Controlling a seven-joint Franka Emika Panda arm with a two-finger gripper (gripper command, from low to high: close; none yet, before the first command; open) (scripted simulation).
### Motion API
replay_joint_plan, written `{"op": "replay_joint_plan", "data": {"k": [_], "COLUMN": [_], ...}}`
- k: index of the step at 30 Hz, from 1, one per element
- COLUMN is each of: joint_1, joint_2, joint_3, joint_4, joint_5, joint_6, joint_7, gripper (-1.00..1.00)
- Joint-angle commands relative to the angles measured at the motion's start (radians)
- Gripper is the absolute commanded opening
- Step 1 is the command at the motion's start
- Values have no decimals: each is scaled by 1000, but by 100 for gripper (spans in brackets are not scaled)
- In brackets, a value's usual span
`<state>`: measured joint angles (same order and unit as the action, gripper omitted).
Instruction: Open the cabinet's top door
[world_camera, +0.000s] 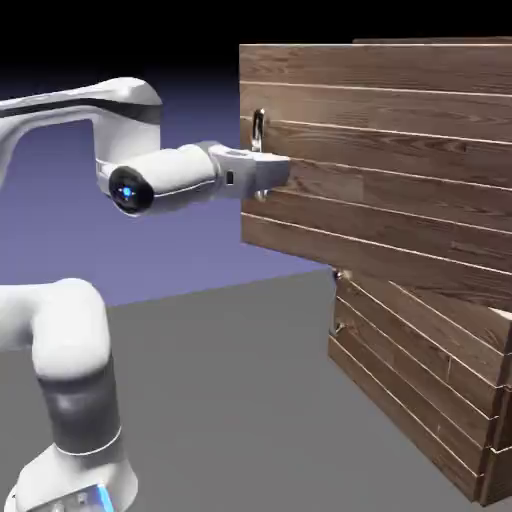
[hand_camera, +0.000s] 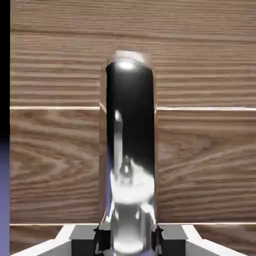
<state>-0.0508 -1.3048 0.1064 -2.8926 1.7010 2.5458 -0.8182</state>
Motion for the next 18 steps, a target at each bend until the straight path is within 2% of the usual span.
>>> {"op": "replay_joint_plan", "data": {"k": [1,9,18], "joint_1": [0,-57,-109], "joint_2": [-22,-158,-161], "joint_3": [-28,-295,-622], "joint_4": [-12,-60,12], "joint_5": [-44,-386,-700], "joint_6": [-22,-263,-561], "joint_7": [20,136,166], "gripper": [-100,-100,-100]}}
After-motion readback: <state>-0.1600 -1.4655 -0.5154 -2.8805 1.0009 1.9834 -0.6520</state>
